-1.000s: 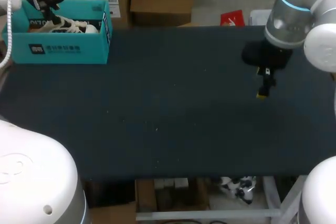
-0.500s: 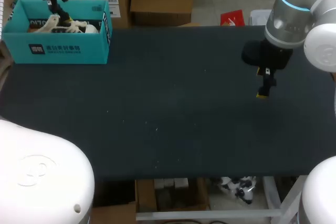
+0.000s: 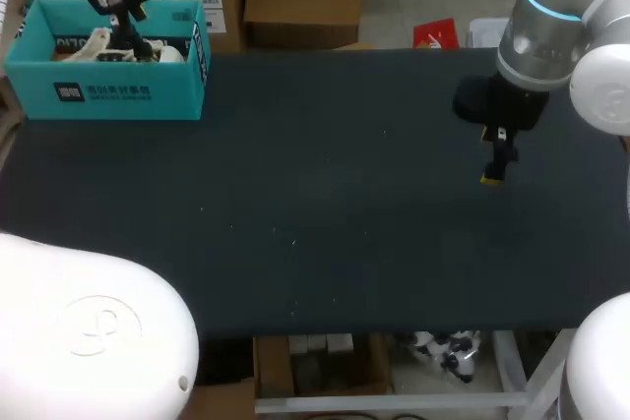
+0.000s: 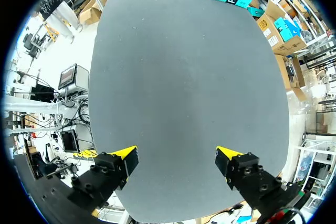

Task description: Open the shoe tongue, take the insole out of the shoe, put the insole back into the shoe, and pack the shoe into the shoebox

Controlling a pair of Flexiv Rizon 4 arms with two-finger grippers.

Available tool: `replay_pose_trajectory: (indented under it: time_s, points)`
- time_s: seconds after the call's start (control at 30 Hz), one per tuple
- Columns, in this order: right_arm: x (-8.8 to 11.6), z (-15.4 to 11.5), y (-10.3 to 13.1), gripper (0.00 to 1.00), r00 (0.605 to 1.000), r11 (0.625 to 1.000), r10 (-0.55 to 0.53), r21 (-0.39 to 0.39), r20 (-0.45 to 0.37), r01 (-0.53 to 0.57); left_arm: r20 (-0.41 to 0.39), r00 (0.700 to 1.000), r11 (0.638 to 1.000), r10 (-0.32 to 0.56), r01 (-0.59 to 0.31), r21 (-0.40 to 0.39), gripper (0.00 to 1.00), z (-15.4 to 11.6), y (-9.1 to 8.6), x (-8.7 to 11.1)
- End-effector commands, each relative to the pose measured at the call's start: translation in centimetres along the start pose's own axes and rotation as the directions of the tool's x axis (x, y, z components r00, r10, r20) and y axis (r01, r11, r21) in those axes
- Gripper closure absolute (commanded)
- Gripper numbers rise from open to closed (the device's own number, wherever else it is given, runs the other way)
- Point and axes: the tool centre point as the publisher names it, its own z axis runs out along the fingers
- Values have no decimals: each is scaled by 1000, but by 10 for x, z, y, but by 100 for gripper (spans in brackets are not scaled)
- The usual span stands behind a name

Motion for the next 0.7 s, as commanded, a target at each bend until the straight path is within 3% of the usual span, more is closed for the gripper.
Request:
replay_pose_trajectory:
  time_s: [0.03,0.2,0.47,0.7]
  points:
    - [0,0,0,0,1000,1000,0,2,0,0,43,999,1000,-12,12,9,0,-14,-4,55]
    - [0,0,0,0,1000,1000,0,2,0,0,2,1000,1000,-11,11,20,0,-10,-12,80]
    - [0,0,0,0,1000,1000,0,2,0,0,-24,1000,1000,3,-4,-25,0,0,-27,109]
    - [0,0,0,0,1000,1000,0,2,0,0,-28,1000,1000,3,-3,-25,0,1,-30,111]
